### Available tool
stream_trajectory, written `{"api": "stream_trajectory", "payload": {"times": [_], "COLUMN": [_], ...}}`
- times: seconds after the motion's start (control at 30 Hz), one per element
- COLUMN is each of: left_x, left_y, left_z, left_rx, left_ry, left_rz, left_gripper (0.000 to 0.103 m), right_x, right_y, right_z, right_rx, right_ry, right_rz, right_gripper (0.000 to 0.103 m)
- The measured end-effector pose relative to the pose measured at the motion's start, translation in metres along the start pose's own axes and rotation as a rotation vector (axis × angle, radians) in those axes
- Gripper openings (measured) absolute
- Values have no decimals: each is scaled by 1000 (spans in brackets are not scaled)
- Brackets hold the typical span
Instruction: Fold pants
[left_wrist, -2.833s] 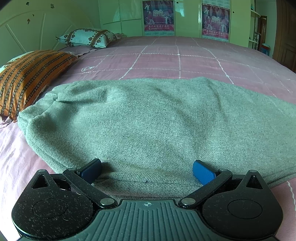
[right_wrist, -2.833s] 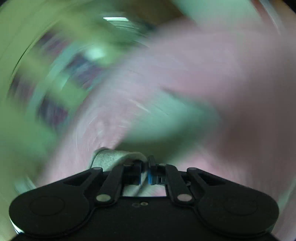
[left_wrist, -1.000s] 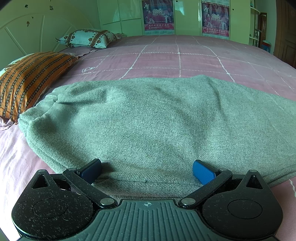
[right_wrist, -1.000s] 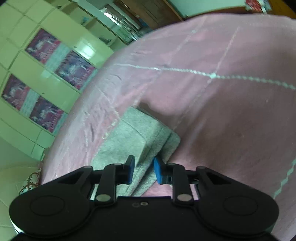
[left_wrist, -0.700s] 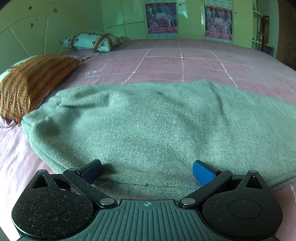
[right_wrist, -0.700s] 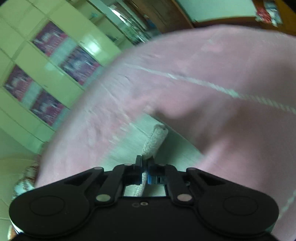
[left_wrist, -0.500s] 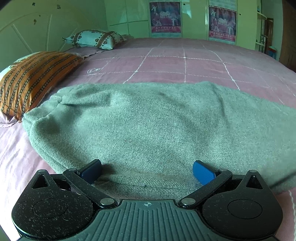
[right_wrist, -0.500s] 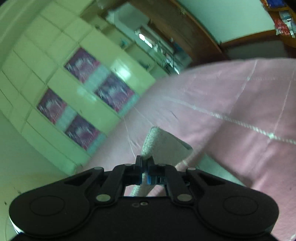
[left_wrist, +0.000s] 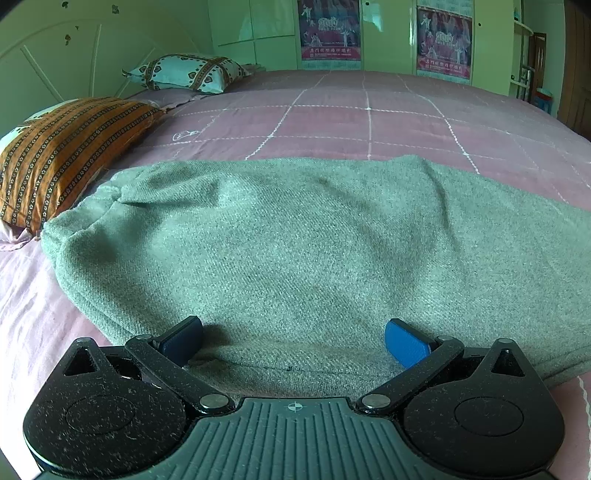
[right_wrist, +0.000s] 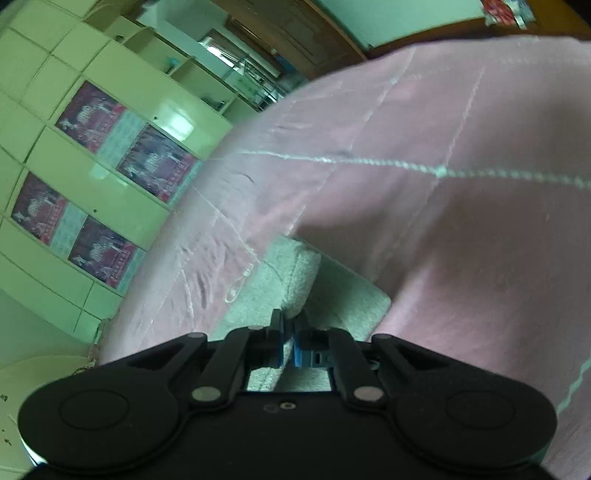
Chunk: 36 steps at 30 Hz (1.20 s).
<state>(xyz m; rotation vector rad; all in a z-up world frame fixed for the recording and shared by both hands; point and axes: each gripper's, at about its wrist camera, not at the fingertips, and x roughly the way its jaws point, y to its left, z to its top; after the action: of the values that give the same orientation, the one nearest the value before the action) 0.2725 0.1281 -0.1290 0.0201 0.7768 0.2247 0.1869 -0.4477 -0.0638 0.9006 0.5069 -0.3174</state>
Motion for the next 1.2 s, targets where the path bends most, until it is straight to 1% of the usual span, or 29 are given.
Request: {"api": "stream_trajectory", "payload": {"times": [0.03, 0.07, 0.1, 0.2, 0.23, 0.27, 0.3, 0.33, 0.47, 0.53, 0.57, 0.67, 0.7, 0.73, 0.8, 0.83, 0.93, 1.0, 1.07, 1.2], "left_x": [0, -1, -1, -1, -1, -1, 0, 0, -2, -6, -11, -30, -36, -40, -43, -45, -52, -61, -66, -70], "left_y": [0, 0, 1, 1, 1, 1, 1, 1, 1, 0, -2, -2, -1, 1, 7, 8, 8, 9, 13, 28], "left_z": [0, 0, 0, 0, 0, 0, 0, 0, 0, 0, 0, -4, -6, -8, -10, -10, -14, -17, -22, -29], "left_rx": [0, 0, 0, 1, 2, 2, 3, 3, 2, 6, -4, -33, -49, -68, -102, -109, -77, -62, -77, -147], "left_ry": [0, 1, 2, 3, 3, 3, 4, 4, 0, -6, -6, -55, -69, -81, -78, -70, -73, -85, -89, -81], "left_rz": [0, -1, -2, -3, -3, -2, -2, -2, -1, 12, 15, 8, 13, 15, 16, 15, 14, 17, 24, 27], "left_gripper": [103, 103, 103, 103, 103, 103, 103, 103, 103, 103, 103, 103, 103, 103, 103, 103, 103, 103, 103, 103], "right_x": [7, 11, 10, 4, 5, 11, 15, 14, 2, -13, -23, -43, -46, -44, -29, -21, -3, 6, 13, 24], "right_y": [-6, -13, -15, -9, -7, -9, -15, -20, -16, -10, -4, 10, 13, 17, 29, 39, 65, 81, 91, 100], "right_z": [-1, 0, -1, -2, -2, -2, -2, -2, -6, -10, -14, -25, -30, -38, -60, -75, -116, -138, -153, -171], "right_rx": [15, 47, 65, 65, 43, 30, 46, 56, 46, 7, -36, -69, -59, -35, 9, 0, -31, -57, -57, -28], "right_ry": [31, 45, 36, 6, 2, 25, 42, 42, 33, -11, -36, -68, -50, -3, 141, 193, 310, 356, 405, 461], "right_rz": [-47, -45, -30, -5, -6, -29, -38, -34, -42, -51, -55, -1, 37, 90, 201, 231, 280, 295, 309, 309], "right_gripper": [0, 0, 0, 0, 0, 0, 0, 0, 0, 5, 12, 12, 12, 12, 13, 13, 13, 13, 13, 14]}}
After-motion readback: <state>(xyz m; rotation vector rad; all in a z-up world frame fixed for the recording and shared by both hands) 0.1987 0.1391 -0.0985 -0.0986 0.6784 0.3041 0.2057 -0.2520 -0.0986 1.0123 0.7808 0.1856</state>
